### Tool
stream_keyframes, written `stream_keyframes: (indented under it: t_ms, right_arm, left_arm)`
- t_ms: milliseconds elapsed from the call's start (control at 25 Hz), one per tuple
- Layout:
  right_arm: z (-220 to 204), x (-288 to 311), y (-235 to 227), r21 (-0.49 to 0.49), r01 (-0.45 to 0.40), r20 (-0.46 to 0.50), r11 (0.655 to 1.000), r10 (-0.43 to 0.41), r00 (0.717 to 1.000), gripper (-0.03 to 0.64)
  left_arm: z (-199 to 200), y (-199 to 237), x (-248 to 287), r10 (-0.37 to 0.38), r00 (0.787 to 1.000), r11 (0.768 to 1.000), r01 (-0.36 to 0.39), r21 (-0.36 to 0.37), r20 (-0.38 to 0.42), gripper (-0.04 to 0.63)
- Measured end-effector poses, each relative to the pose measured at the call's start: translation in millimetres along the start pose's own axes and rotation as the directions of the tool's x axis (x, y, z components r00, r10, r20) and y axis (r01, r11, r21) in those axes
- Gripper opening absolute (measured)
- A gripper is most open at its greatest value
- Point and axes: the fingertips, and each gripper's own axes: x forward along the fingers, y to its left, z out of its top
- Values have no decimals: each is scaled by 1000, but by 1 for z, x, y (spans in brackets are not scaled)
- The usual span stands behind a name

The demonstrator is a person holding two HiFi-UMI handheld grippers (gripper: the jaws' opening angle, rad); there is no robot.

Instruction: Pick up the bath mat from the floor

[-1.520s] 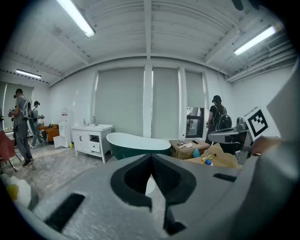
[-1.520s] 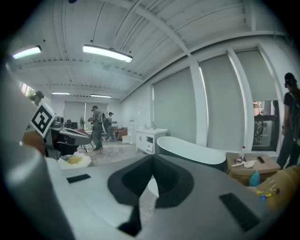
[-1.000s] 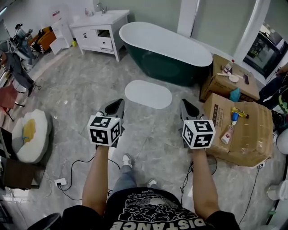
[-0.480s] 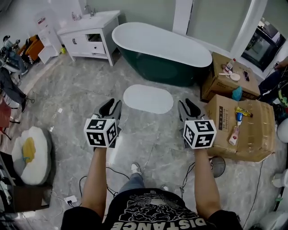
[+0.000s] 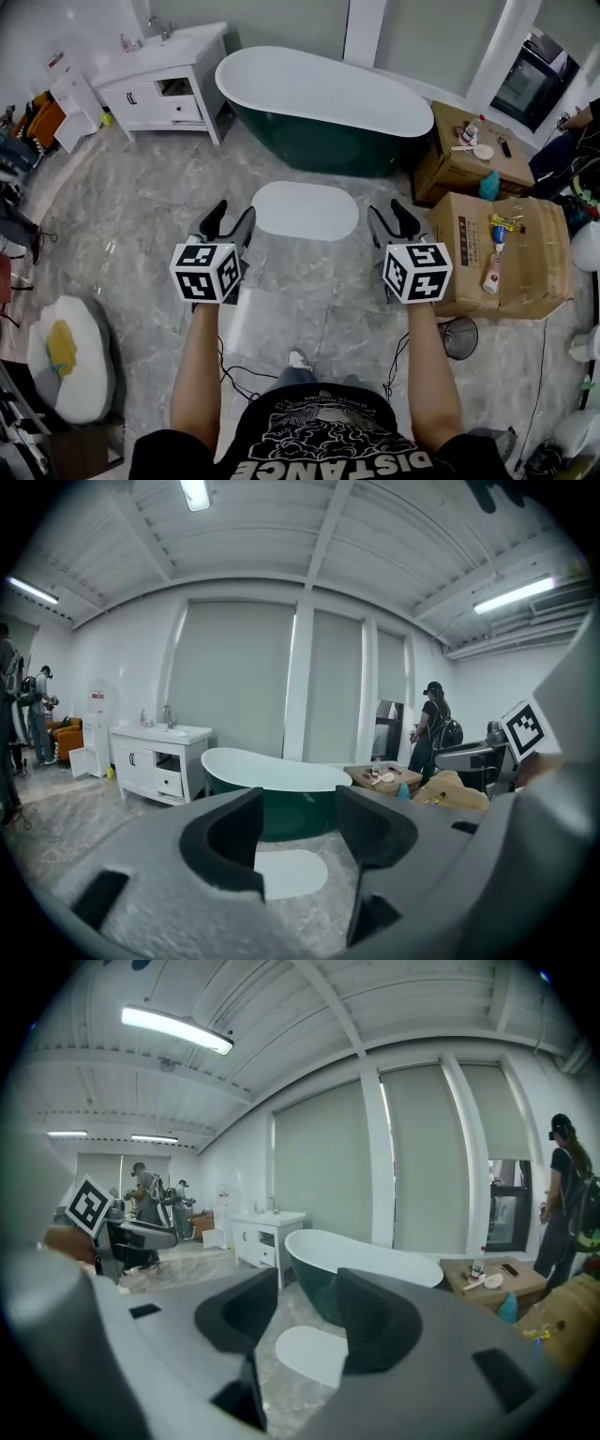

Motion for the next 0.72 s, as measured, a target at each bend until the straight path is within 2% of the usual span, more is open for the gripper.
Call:
stream_keyframes:
  t_ms: [320,720]
  right_arm:
    - [8,22,1,40,35,14,999,-35,999,219]
    - [0,60,-29,70,60,3,996,-60,998,241]
  left_arm:
    - [5,32,20,-11,1000,1000,11,-5,-1,278]
    - [10,49,67,-13,1000,1000,13,6,-12,291]
